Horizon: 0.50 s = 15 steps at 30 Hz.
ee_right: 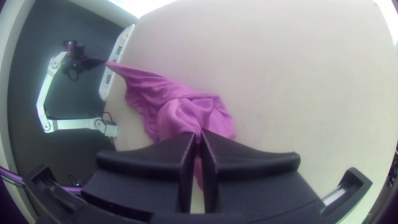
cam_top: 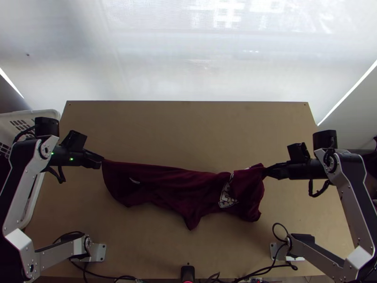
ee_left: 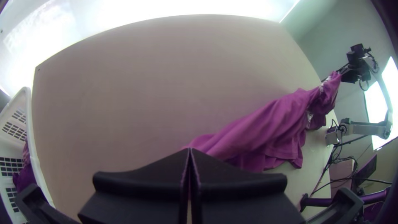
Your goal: Fold the t-shirt
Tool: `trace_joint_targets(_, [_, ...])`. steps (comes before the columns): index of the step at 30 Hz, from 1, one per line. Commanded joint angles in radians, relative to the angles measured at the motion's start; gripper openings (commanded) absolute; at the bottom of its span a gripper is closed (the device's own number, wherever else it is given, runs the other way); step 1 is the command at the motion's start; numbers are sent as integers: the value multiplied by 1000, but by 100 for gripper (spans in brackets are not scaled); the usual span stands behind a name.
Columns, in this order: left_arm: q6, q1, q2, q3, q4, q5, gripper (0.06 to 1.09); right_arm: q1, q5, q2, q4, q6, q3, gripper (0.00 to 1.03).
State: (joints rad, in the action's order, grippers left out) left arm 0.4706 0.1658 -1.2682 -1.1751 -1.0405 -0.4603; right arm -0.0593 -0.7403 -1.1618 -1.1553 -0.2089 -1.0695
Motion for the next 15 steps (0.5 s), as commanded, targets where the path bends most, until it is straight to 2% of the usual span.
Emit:
trace_joint_targets(1, [-47,-106,-56,31,16,0,9,-1,107,-118,126,39,68,3])
trace_joint_targets(3, [-58,-126,-57,31,11,-1,9,-22,113,-157,128,31,71,3])
trace_joint_targets(6, [-55,-153,-53,31,-15,0,9,-27,194,-202,80,6,89,3])
trace_joint_targets(10, [-52,-152,-28,29,-32,0,9,-93,205,-164,-113,-144,123,3])
trace_joint_targets(15, [-35,-143,-10,45,-44,2,9,-172,249,-62,-207,-228,180,3])
